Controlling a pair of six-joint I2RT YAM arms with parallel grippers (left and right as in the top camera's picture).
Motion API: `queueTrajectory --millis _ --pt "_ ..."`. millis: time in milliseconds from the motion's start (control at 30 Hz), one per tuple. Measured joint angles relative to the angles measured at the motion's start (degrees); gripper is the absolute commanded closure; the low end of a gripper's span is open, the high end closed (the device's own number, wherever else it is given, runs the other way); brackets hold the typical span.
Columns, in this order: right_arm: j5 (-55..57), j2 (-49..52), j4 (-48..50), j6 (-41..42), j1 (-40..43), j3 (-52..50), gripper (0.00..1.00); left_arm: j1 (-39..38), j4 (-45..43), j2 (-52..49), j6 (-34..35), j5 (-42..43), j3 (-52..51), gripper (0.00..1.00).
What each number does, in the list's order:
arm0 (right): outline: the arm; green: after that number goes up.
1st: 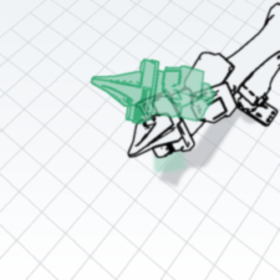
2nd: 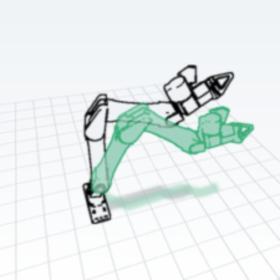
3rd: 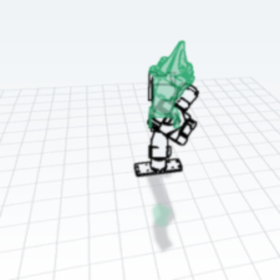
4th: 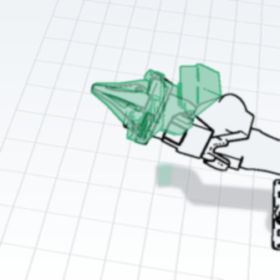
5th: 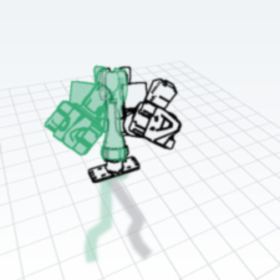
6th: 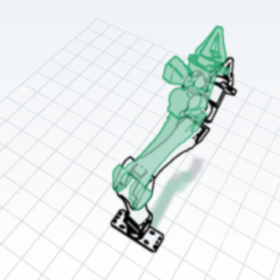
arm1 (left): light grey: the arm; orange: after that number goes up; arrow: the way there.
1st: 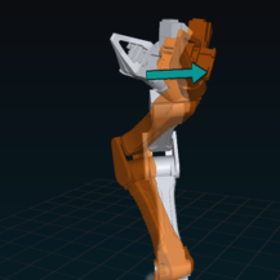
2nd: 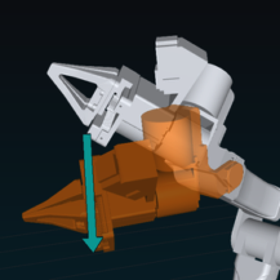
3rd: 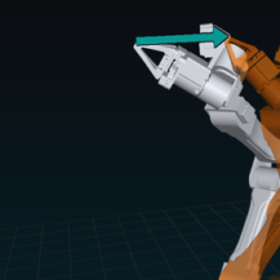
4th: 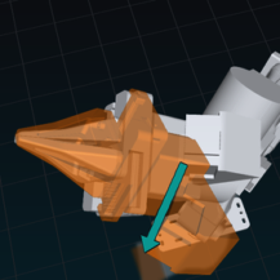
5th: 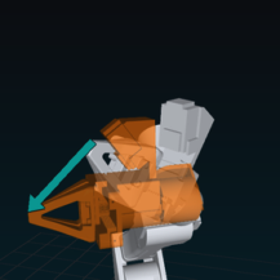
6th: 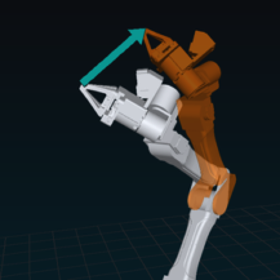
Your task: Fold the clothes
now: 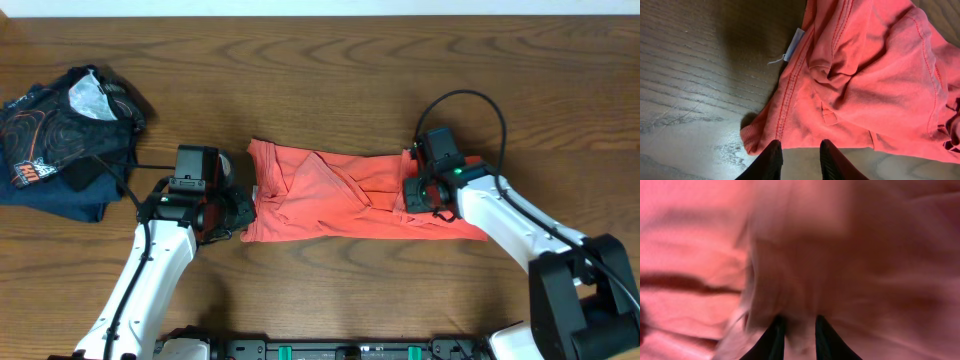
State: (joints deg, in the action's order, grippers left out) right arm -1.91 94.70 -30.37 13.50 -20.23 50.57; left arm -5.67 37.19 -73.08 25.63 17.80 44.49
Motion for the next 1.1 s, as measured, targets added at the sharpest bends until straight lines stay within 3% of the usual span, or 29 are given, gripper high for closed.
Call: queueTrajectory --millis 233,700,1033,1067,1100 --pt "-6.7 0.2 0.0 -4.0 -1.4 -0.1 0.75 0.0 0.0 0.0 0.0 0.0 0.0 0.72" --pt "0.5 -5.4 -13.2 1.1 1.0 -0.3 0.74 0.0 0.3 0.0 0.0 0.0 0.0 0.72" --pt "0.9 -5.4 -8.8 3.1 1.0 -7.6 0.71 0.0 0.7 0.0 0.0 0.0 0.0 0.71" --pt "0.9 -5.4 -9.1 3.4 1.0 -7.5 0.70 0.0 0.8 0.0 0.0 0.0 0.0 0.58" --pt "0.9 -5.4 -10.0 3.5 1.0 -7.2 0.69 0.0 0.8 0.0 -0.3 0.0 0.0 0.50"
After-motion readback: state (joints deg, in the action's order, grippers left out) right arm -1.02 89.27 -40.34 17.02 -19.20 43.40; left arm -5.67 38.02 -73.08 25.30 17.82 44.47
